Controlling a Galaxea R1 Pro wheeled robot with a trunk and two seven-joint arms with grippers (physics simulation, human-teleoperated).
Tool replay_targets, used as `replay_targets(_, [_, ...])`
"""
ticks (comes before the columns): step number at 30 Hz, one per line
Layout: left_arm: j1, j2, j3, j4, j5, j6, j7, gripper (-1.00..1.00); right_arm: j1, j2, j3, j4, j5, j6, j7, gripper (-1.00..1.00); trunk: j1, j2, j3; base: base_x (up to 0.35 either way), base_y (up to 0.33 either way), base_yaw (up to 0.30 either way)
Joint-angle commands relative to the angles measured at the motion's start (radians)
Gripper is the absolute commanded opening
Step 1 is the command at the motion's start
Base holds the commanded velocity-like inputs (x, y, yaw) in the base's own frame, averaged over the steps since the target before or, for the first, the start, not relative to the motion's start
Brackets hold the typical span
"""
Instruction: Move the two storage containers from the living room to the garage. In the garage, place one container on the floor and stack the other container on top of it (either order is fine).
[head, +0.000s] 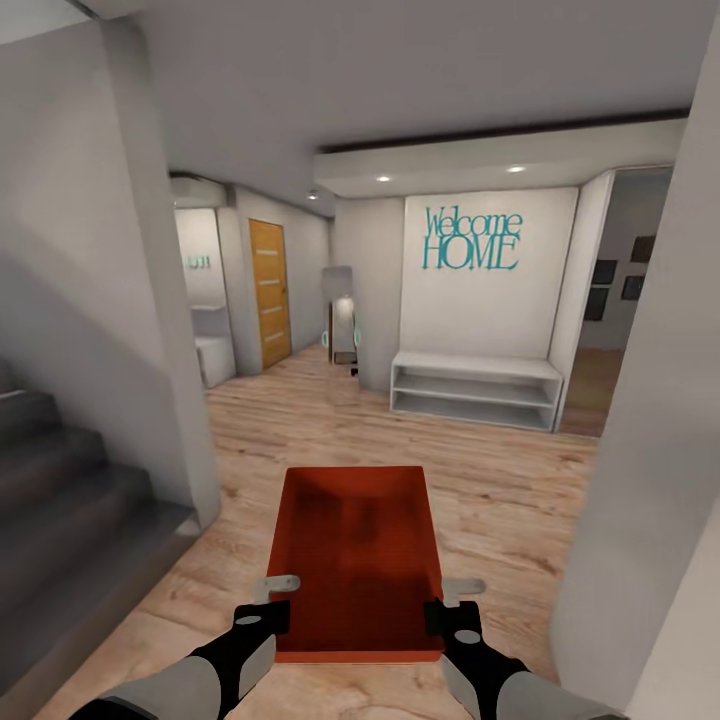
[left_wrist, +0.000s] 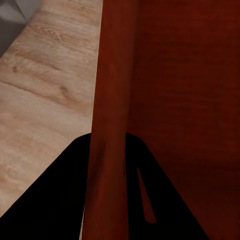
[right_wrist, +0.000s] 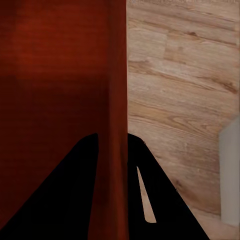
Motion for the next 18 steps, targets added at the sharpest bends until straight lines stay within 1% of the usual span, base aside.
replay_targets(1, [-0.001,0.025,0.059,-0.002,-0.005,-0.004,0.007,-1.0,-0.001,0.0,-0.045,0.0,-0.003,0.001,0.005,-1.0,0.001,-0.001,-0.001,0.322,0.0,0.0])
replay_targets(18, [-0.001,0.025,0.06,-0.002,-0.005,-0.004,0.008,-1.0,-0.001,0.0,-0.045,0.0,-0.003,0.0,0.005,-1.0,0.001,-0.001,-0.001,0.322,0.0,0.0])
